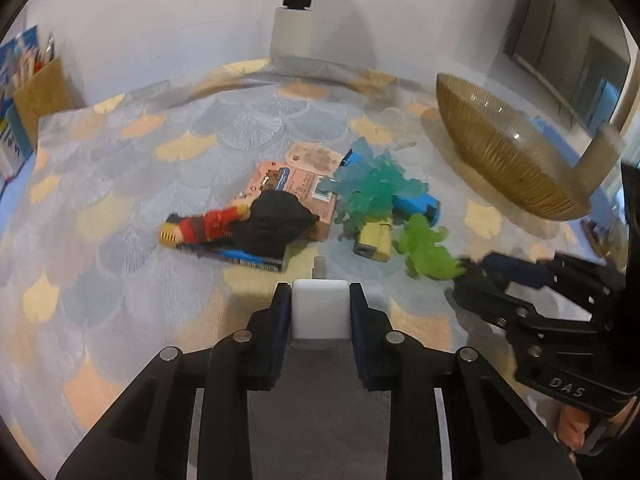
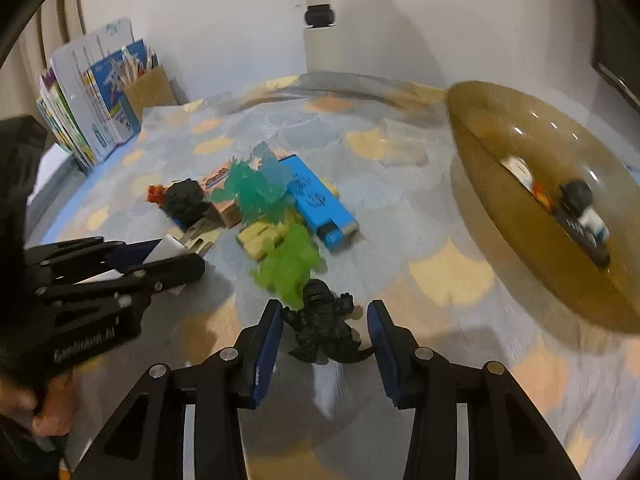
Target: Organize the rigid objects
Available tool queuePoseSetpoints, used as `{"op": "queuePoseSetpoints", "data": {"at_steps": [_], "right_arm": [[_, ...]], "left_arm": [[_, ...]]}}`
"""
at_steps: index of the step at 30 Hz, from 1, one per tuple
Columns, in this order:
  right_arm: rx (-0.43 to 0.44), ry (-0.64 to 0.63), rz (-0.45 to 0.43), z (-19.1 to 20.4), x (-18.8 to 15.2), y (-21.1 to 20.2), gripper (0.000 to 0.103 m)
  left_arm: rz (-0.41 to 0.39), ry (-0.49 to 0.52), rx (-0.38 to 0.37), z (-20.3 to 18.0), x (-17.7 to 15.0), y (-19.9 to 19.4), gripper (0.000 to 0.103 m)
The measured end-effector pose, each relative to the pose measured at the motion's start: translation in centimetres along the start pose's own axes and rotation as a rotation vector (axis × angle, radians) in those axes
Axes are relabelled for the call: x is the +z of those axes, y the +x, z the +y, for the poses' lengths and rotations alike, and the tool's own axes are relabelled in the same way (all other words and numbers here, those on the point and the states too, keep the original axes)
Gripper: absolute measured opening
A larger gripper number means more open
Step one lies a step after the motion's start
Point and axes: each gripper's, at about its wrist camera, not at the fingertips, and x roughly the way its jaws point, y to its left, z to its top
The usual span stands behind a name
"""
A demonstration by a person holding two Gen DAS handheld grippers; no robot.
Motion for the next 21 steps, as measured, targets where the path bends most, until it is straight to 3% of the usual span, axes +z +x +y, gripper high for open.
{"op": "queuePoseSetpoints", "data": {"at_steps": [3, 9, 12, 15, 21], "right_arm": [[0.018, 0.021, -0.007, -0.9, -1.6, -2.0, 0.043], [-0.009, 0.037, -0.014, -2.4, -4.8, -4.1, 0.043], [0.024, 0.059, -0.024, -3.1, -6.1, -4.4, 0.043], [0.027, 0.062, -0.021, -3.2, -6.2, -4.5, 0.053], [-0.046, -0.026, -0.001, -1.5, -6.2, -3.6, 0.064]], "left_arm": [[-0.055, -0.011, -0.031, -0.7, -1.3, -1.6, 0.025], [-0.165, 0.03, 0.08, -2.2, -2.5, -2.8, 0.025], [-0.143, 0.02, 0.061, -1.7, -2.3, -2.5, 0.025], [-0.121, -0.008, 0.045, -1.0, -2.2, -2.1, 0.025], [-0.093, 0.003, 0.063, -1.3, -2.5, -1.7, 0.025]]}}
